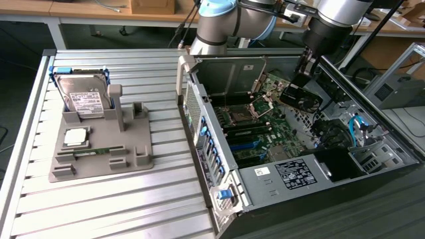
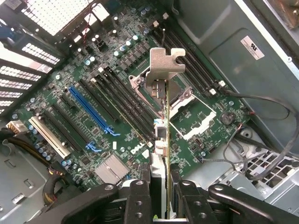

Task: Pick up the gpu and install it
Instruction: 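Insert the gpu into the slot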

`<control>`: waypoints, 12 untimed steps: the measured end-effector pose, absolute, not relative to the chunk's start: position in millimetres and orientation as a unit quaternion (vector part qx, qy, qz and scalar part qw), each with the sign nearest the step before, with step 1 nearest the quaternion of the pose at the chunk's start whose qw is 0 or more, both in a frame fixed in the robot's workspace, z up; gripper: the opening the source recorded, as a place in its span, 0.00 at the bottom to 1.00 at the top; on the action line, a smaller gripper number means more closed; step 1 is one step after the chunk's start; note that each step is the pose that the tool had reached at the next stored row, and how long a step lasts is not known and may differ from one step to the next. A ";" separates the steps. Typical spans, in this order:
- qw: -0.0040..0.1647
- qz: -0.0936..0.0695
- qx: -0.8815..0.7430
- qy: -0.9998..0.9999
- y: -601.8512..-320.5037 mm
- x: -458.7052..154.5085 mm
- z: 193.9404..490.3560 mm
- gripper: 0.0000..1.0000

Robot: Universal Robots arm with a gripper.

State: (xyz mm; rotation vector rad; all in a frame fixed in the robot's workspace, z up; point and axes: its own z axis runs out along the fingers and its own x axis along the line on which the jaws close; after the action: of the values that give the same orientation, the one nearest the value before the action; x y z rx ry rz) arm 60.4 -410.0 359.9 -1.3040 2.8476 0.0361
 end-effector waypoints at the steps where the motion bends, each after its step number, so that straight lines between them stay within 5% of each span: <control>1: 0.005 0.012 -0.419 0.908 -410.0 60.4 359.9 0.27; 12: 0.004 0.012 -0.443 0.896 -410.0 60.3 359.8 0.27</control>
State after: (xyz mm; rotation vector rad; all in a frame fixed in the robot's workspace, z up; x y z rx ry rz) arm 60.3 -410.0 359.8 -1.3892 2.8078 0.0366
